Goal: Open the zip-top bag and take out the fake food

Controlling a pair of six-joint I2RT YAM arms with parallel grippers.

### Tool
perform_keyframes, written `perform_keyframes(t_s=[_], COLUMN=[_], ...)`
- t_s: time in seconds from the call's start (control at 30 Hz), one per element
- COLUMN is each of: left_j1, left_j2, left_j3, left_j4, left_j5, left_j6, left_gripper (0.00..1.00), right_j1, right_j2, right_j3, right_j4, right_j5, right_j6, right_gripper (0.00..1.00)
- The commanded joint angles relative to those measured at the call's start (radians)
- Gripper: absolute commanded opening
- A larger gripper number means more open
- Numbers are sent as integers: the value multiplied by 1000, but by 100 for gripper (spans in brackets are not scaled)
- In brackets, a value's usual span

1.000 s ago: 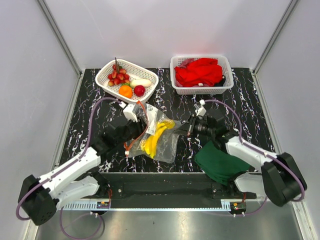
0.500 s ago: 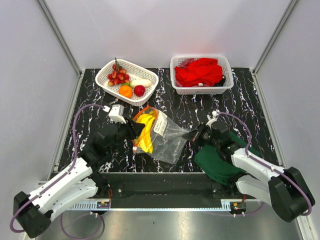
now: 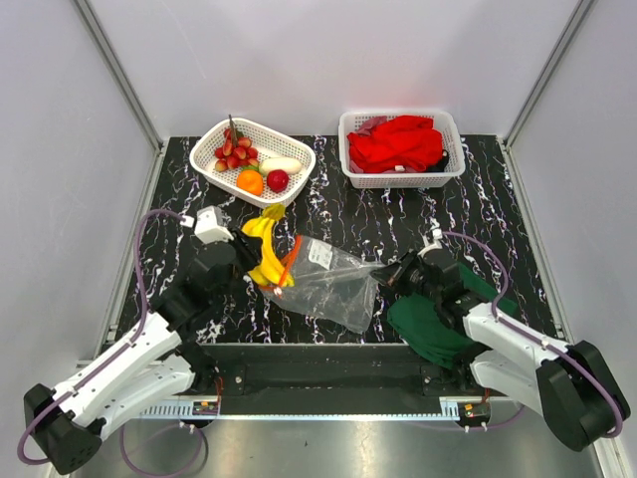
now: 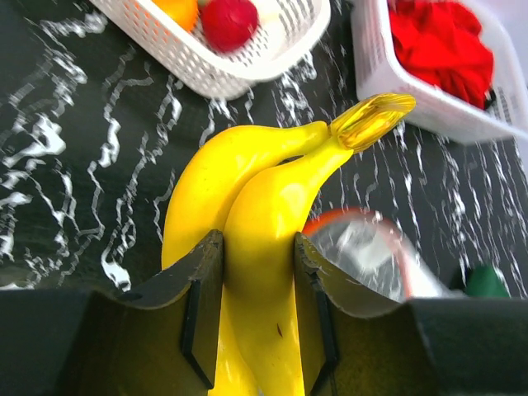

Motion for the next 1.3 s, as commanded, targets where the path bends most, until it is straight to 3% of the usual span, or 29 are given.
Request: perform_keyframes(t_s=[0.0, 0.13, 0.27, 0.4, 0.5, 0.53, 0.6, 0.63, 0.67, 0.83, 1.0, 1.1, 1.13, 1.23, 1.27], left_j1=[4, 38, 145, 275, 329, 342, 374, 377, 382, 385, 391, 392, 394, 394, 392], left_j2=[75, 222, 405, 647, 837, 930, 1021, 1107, 1159, 1408, 1511, 1510, 1504, 1450, 1429], left_j3=[130, 274, 426, 661, 785, 865, 994, 1036, 1088, 1376, 1426, 1396, 1385, 1343, 1328], left_j4=[128, 169, 196, 165, 143, 128, 89, 76, 67, -14, -33, -10, -4, 13, 22], left_j5=[-197, -320, -276, -225, -214, -217, -196, -217, -226, -280, -273, -273, -276, -265, -256], left_j6=[82, 218, 246, 186, 149, 132, 79, 57, 60, 89, 88, 100, 120, 158, 170], left_gripper=[0, 0, 0, 0, 0, 0, 0, 0, 0, 0, 0, 41, 66, 84, 94], right_j1=[-9, -9, -9, -9, -9, -11, -9, -8, -9, -9, -9, -9, -9, -9, -9], right_j2=[42, 70, 143, 147, 137, 133, 124, 108, 102, 13, -57, -59, -42, -1, 5], right_j3=[4, 22, 116, 180, 214, 237, 277, 292, 309, 386, 427, 444, 447, 454, 455], right_j4=[104, 95, 57, -69, -136, -159, -238, -288, -367, -524, -583, -586, -586, -589, -592], right_j5=[-25, -51, -169, -168, -162, -154, -111, -94, -70, 62, 102, 98, 98, 87, 79], right_j6=[-42, -108, -231, -314, -357, -371, -409, -430, -441, -504, -536, -552, -563, -575, -576], right_gripper=[0, 0, 1, 12, 44, 65, 82, 96, 100, 100, 100, 100, 100, 100, 100])
